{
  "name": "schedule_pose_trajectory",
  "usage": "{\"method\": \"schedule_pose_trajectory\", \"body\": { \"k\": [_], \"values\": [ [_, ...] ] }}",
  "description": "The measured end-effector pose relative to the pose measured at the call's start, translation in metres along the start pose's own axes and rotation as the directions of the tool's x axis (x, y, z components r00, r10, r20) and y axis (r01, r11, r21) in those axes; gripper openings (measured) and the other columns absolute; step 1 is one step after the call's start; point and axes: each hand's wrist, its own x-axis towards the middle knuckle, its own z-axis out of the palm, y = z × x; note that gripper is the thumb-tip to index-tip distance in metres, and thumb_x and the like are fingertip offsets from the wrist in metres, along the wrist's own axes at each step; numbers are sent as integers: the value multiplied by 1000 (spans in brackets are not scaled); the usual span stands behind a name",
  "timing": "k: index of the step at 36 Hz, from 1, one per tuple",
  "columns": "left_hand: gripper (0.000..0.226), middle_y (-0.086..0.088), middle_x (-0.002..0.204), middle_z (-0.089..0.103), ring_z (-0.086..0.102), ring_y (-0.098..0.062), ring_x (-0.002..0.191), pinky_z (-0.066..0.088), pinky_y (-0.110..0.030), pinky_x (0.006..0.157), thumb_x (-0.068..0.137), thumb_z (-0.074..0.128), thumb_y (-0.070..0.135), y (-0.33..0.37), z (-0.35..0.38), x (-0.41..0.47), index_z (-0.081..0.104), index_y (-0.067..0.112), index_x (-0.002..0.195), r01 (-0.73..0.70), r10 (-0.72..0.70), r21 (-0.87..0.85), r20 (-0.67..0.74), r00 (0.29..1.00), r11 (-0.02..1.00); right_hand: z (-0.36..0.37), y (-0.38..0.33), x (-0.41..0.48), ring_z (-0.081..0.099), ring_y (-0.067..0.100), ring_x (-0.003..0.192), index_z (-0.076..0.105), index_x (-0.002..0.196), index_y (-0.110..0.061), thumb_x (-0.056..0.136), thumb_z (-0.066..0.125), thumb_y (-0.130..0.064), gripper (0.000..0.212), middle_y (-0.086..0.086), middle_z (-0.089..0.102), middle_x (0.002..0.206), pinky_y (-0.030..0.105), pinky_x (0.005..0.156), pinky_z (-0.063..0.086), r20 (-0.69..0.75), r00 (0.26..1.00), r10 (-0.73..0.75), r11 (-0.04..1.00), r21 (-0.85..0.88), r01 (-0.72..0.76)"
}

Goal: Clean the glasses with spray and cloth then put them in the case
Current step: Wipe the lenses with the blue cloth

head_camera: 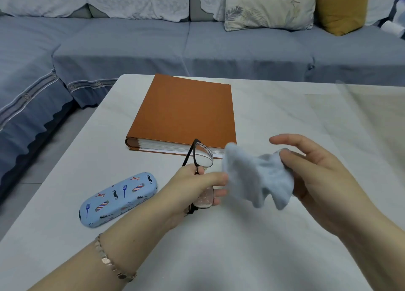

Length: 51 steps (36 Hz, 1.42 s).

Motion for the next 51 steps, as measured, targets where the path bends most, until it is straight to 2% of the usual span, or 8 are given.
{"method": "schedule_pose_trajectory", "body": {
  "k": [4, 12, 18, 29, 35, 40, 44, 51],
  "values": [
    [24, -18, 107, 70, 70, -28, 84, 58, -26, 62, 78, 67, 17, 2, -1, 2, 59, 4, 95, -9, 10, -48, 32, 999, 999, 4, -8, -1, 47, 7, 36, 66, 71, -22, 91, 39, 0, 40, -4, 52, 46, 13, 37, 38, 43, 999, -24, 998, 60, 21],
    [18, -6, 63, 61, 59, -12, 45, 55, -24, 51, 77, 66, 6, 0, 3, -4, 49, 9, 73, 46, -30, -140, 116, 993, 989, 3, -5, -2, 48, 8, 41, 73, 64, -25, 90, 39, -1, 49, -3, 56, 54, 17, 40, 44, 69, 998, -8, 992, 126, 0],
    [32, 5, 45, 60, 57, -12, 38, 53, -20, 44, 76, 64, -6, -1, -5, 1, 39, 14, 74, -113, 103, -147, -76, 992, 983, -13, 7, 3, 57, 3, 53, 71, 73, -29, 90, 40, 0, 45, -13, 66, 63, 17, 50, 47, 25, 992, -125, 936, -330, 127],
    [38, -1, 74, 58, 53, -12, 45, 48, -30, 59, 75, 62, -7, 3, -8, -2, 33, 16, 66, -332, 343, 84, -266, 901, 939, -23, 33, 6, 65, 5, 78, 67, 106, -21, 66, 78, -14, 42, -11, 67, 92, 11, 72, 49, -116, 983, -143, 755, -655, 33],
    [39, -5, 83, 59, 51, -22, 50, 46, -30, 57, 75, 64, -5, 4, -11, -4, 33, 16, 66, -328, 363, 168, -272, 891, 930, -27, 31, 8, 58, 7, 70, 66, 60, -31, 68, 76, -19, 18, -10, 65, 74, 11, 62, 41, -60, 986, -158, 668, -742, 62],
    [26, -3, 88, 63, 65, -21, 73, 53, -23, 50, 83, 61, 16, 9, -16, -3, 40, 15, 68, -193, 219, 118, -266, 939, 974, -34, 17, 8, 59, 14, 65, 68, 62, -8, 65, 66, -22, 14, 1, 65, 67, 25, 62, 43, 7, 994, 109, 920, -378, -98],
    [34, -9, 88, 65, 67, -22, 77, 54, -28, 44, 94, 37, 26, 16, -18, -8, 41, 13, 63, -105, 80, -88, -249, 965, 991, -42, 14, 10, 56, 22, 59, 58, 72, -8, 80, 53, -16, 13, 4, 62, 51, 31, 57, 41, -141, 930, 340, 928, -113, -356],
    [42, -7, 59, 69, 67, -18, 53, 46, -24, 37, 95, 36, 25, 16, -2, -27, 43, 12, 56, -77, 81, -184, 14, 997, 980, -8, 34, 16, 54, 23, 79, 62, 75, -8, 85, 45, -9, 20, 13, 56, 84, 34, 64, 39, -69, 964, 257, 956, 165, -243]
  ]
}}
